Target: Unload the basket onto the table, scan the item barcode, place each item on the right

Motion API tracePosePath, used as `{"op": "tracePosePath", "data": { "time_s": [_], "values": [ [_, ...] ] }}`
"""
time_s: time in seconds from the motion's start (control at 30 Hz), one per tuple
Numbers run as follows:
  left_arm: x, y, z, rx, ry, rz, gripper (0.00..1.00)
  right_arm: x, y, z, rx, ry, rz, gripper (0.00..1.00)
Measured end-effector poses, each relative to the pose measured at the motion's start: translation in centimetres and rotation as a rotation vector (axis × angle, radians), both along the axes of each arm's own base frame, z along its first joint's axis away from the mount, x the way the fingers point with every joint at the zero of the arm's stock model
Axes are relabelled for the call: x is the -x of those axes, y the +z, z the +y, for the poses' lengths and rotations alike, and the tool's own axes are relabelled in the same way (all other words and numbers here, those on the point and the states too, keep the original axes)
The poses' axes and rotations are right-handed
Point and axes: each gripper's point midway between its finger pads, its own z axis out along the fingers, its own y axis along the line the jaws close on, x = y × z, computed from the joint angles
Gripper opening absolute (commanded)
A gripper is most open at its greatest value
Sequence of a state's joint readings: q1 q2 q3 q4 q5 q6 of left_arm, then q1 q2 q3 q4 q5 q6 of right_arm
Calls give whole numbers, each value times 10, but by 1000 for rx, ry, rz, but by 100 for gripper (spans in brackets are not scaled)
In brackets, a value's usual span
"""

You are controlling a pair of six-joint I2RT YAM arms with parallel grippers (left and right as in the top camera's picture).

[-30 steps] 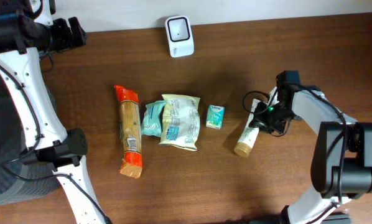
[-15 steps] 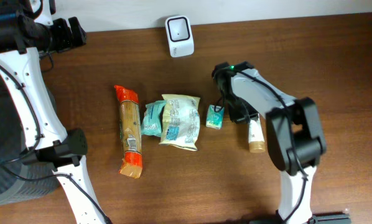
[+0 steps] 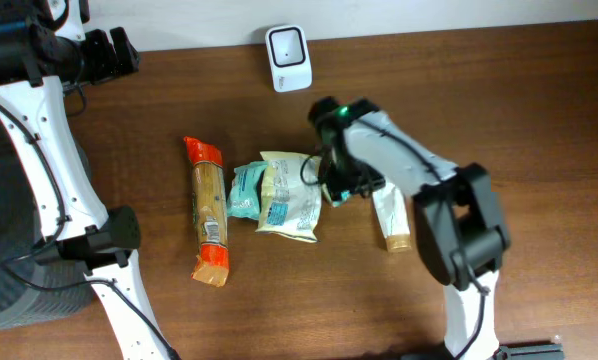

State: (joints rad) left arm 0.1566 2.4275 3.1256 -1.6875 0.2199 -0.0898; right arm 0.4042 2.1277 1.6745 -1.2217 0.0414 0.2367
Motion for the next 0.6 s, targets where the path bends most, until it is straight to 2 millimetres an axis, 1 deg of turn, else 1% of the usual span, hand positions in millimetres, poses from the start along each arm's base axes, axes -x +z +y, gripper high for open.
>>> {"op": "tracePosePath", "data": {
  "time_s": [0.03, 0.07, 0.1, 0.13, 0.17, 0.2, 0.23, 0.27, 0.3, 0.33, 0.4, 0.43, 0.5, 0.53, 0.6],
  "values": [
    [0, 0, 0, 0, 0, 0, 99, -9, 17, -4, -58, -26, -32, 75],
    [0, 0, 0, 0, -1, 0, 99, -20, 40, -16, -111, -67, -82, 77],
    [0, 0, 0, 0, -1, 0, 99, -24, 60, -32, -155, -106, -108, 81],
    [0, 0, 0, 0, 0, 0, 99, -23, 71, -46, -205, -136, -101, 82],
    [0, 0, 0, 0, 0, 0, 99, -23, 75, -64, -285, -162, -82, 83],
    [0, 0, 0, 0, 0, 0, 99, -20, 71, -78, -345, -188, -56, 83],
    [0, 0, 0, 0, 0, 0, 99, -19, 67, -84, -397, -194, -44, 83],
    [0, 0, 0, 0, 0, 0, 99, -13, 57, -90, -456, -200, -22, 82],
    [0, 0, 0, 0, 0, -1, 99, -9, 50, -92, -476, -205, -10, 81],
    [0, 0, 0, 0, 0, 0, 99, -3, 39, -93, -494, -207, 6, 77],
    [0, 0, 0, 0, 0, 0, 99, 15, 12, -90, -520, -201, 55, 56],
    [0, 0, 0, 0, 0, 0, 99, 25, -4, -87, -532, -198, 80, 41],
    [0, 0, 0, 0, -1, 0, 99, 35, -19, -86, -540, -188, 90, 24],
    [0, 0, 0, 0, 0, -1, 99, 37, -22, -84, -550, -190, 90, 14],
    [0, 0, 0, 0, -1, 0, 99, 35, -21, -82, -566, -190, 81, 4]
  ]
}}
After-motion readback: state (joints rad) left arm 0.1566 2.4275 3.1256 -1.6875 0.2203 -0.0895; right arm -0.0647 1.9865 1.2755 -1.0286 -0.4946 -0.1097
